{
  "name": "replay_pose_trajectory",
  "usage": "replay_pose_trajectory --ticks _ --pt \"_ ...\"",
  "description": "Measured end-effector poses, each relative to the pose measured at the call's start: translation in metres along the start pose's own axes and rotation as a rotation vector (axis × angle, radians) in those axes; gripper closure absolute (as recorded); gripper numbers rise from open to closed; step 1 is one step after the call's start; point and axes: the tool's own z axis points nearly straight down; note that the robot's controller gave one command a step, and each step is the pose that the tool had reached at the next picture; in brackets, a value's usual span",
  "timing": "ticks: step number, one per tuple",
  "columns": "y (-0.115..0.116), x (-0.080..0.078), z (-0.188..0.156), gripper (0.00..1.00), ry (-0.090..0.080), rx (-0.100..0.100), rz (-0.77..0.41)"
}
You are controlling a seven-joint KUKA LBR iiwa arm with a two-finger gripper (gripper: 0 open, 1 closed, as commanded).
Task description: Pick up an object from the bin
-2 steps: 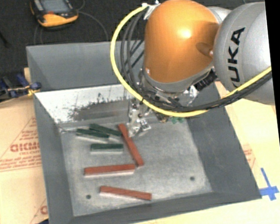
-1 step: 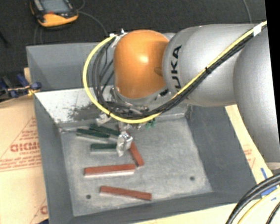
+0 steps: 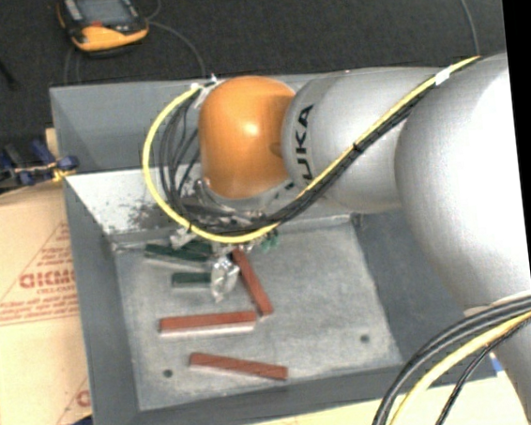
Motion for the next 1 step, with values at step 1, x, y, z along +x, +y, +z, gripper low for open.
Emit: replay_pose_trajectory --ticks 1 --pt "0.0085 -0.0004 0.0493 1.0 0.0 0.001 -0.066"
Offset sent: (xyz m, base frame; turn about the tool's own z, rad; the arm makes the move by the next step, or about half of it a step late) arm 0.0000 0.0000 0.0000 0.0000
